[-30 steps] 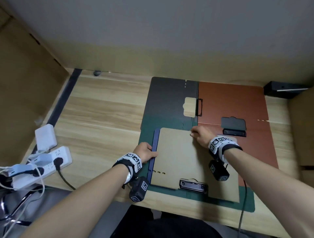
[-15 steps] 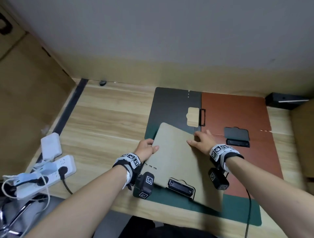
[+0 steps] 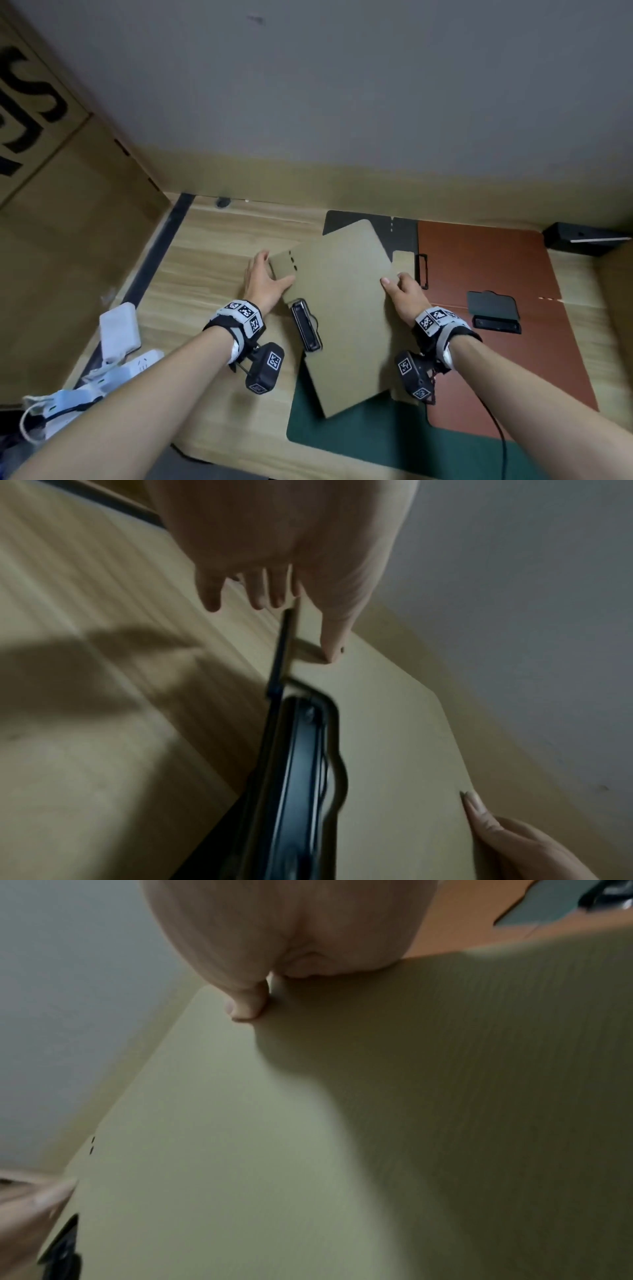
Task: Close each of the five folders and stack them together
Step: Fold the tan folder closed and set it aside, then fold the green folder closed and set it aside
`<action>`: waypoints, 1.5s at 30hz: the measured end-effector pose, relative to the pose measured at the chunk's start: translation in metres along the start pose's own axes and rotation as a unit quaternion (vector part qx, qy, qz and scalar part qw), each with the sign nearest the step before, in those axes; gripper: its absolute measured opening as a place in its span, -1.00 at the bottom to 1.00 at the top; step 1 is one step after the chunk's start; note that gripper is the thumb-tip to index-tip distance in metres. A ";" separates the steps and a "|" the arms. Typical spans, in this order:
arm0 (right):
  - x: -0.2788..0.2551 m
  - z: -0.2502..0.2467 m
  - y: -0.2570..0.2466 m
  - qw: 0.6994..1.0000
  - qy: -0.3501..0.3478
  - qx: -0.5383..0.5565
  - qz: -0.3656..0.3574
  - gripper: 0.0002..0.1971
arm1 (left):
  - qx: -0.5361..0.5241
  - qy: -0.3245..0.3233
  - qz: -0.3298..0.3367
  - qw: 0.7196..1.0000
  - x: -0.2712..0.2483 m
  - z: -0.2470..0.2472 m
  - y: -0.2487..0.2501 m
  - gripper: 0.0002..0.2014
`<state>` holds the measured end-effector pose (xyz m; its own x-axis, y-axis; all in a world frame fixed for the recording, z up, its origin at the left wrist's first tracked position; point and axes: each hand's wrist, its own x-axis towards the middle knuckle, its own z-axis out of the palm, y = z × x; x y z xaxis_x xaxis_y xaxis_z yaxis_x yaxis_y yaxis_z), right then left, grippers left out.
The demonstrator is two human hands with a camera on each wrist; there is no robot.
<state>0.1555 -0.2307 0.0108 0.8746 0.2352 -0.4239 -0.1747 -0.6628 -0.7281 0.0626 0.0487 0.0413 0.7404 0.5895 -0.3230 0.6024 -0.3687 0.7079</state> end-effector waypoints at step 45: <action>0.087 0.180 -0.124 0.966 -0.009 -0.258 -0.018 -0.42 | 0.152 0.084 -0.096 0.980 0.153 -0.065 -0.117 -0.70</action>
<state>0.1719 -0.0001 -0.0334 0.8668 0.2745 -0.4163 0.1086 -0.9187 -0.3798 0.0864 0.2288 -0.0505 0.5598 0.7702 -0.3057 0.8060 -0.4204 0.4167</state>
